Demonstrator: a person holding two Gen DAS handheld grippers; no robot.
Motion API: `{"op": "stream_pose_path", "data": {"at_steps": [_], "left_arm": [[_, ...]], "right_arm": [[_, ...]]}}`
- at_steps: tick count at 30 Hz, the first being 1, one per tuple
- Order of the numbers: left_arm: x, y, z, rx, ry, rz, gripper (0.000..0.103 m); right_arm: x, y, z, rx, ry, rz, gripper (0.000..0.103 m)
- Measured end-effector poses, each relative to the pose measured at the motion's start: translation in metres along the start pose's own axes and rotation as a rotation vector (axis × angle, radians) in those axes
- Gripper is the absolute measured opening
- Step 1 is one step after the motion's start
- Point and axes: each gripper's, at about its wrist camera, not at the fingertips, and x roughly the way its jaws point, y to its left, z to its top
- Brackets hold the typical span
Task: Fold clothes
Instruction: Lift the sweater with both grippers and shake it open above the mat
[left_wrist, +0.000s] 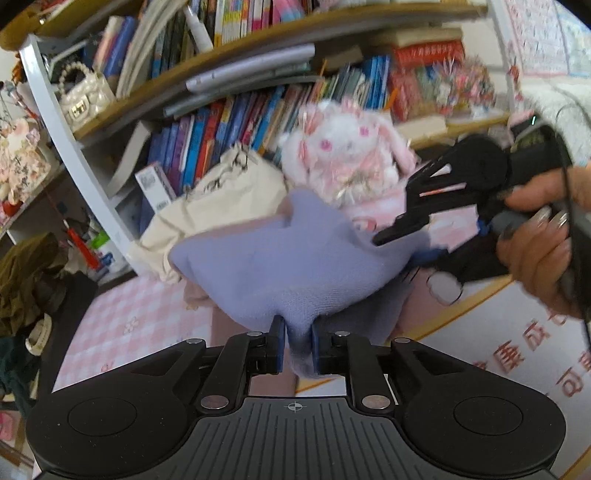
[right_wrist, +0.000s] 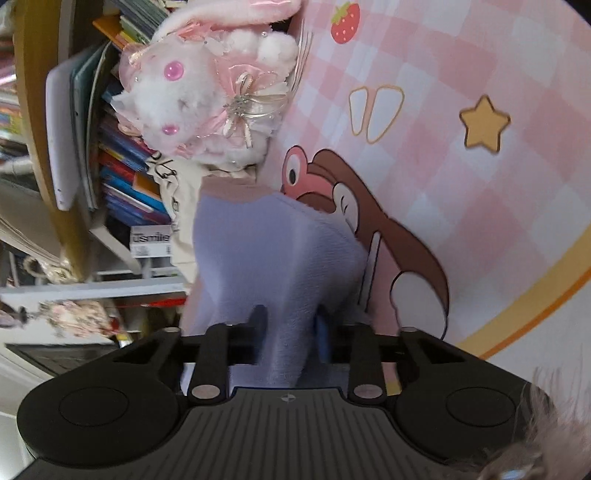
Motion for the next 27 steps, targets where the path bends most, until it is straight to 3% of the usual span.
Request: {"op": "stream_pose_path", "data": {"at_steps": [3, 7, 9, 13, 17, 20, 24, 27], "left_arm": [[0.012, -0.002, -0.004, 0.023, 0.04, 0.002, 0.018], [0.022, -0.003, -0.012, 0.038, 0.059, 0.011, 0.013], [0.015, -0.001, -0.011, 0.032, 0.022, 0.004, 0.009], [-0.019, 0.002, 0.004, 0.057, -0.124, -0.001, 0.008], [-0.059, 0.006, 0.029, 0.057, -0.267, -0.049, 0.008], [-0.098, 0.016, 0.059, -0.008, -0.416, -0.115, 0.008], [-0.161, 0.049, 0.091, -0.146, -0.678, -0.213, 0.008], [-0.197, 0.078, 0.101, -0.227, -0.828, -0.298, 0.008]], "right_arm": [[-0.002, 0.0, 0.002, -0.022, -0.007, 0.003, 0.016], [-0.01, 0.002, 0.003, -0.045, -0.004, 0.029, 0.013], [-0.016, 0.007, 0.002, -0.069, -0.005, 0.039, 0.013], [-0.037, 0.02, 0.0, -0.116, -0.047, 0.069, 0.012], [-0.074, 0.066, 0.006, -0.197, -0.137, 0.244, 0.011], [-0.109, 0.128, 0.009, -0.321, -0.207, 0.391, 0.011], [-0.156, 0.225, -0.006, -0.545, -0.291, 0.611, 0.011], [-0.181, 0.291, -0.031, -0.701, -0.282, 0.758, 0.011]]}}
